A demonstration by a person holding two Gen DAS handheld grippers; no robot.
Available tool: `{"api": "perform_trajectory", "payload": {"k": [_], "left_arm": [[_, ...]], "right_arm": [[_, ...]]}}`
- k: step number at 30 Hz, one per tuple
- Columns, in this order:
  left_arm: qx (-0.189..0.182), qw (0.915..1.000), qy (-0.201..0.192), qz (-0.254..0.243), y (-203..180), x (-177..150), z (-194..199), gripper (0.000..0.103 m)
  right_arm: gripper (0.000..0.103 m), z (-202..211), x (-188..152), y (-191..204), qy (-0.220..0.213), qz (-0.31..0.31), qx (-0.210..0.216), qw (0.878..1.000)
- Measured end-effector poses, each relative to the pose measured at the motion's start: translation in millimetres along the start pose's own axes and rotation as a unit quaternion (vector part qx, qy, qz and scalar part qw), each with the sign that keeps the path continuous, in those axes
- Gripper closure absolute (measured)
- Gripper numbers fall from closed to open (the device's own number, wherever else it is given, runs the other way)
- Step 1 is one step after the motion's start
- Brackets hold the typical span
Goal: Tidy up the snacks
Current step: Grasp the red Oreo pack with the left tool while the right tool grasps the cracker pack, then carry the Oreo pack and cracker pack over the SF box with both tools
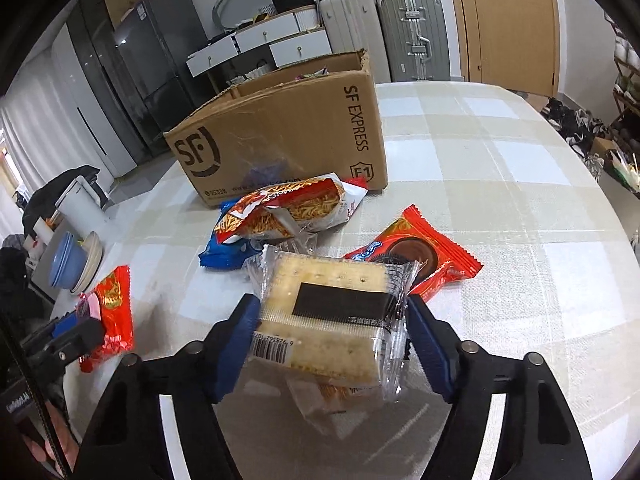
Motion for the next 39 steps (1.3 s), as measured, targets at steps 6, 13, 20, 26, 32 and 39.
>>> {"api": "perform_trajectory", "payload": {"k": [6,13,20,26,32,39], "left_arm": [[0.001,0.9999,-0.008,-0.009,-8.9,0.3,9.2,0.062],[0.007,0.9996,-0.02,-0.02,-17.9,3.0,26.1,0.062],[0.007,0.9987,-0.041,-0.029,-28.7,10.5,49.7,0.062],[0.006,0.9974,-0.061,-0.036,-35.9,18.8,76.6,0.062],[-0.021,0.9972,-0.067,-0.027,-43.9,34.6,99.2,0.062],[-0.03,0.9947,-0.094,-0.029,-51.0,51.9,135.8,0.062]], "right_arm": [[0.035,9.3,-8.4,-2.0,-0.007,-0.017,0.025,1.0],[0.035,33.6,-8.0,-4.1,-0.036,-0.036,0.048,0.998],[0.035,81.9,0.6,11.1,-0.081,-0.02,0.074,0.994],[0.035,134.2,15.0,24.1,-0.128,-0.007,0.101,0.987],[0.035,194.9,37.5,41.3,-0.179,0.011,0.119,0.976],[0.035,232.6,46.3,52.7,-0.209,0.027,0.126,0.969]]}}
Point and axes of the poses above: each gripper's, at about its wrist camera, not at the fingertips, and z roughly against the way its jaws point, y to its left, x to its top, the point moved 9 cm from there along -z, roughly the way its jaws point, and after that the axes turned 5 degrees about z, right-handed, at the moved point
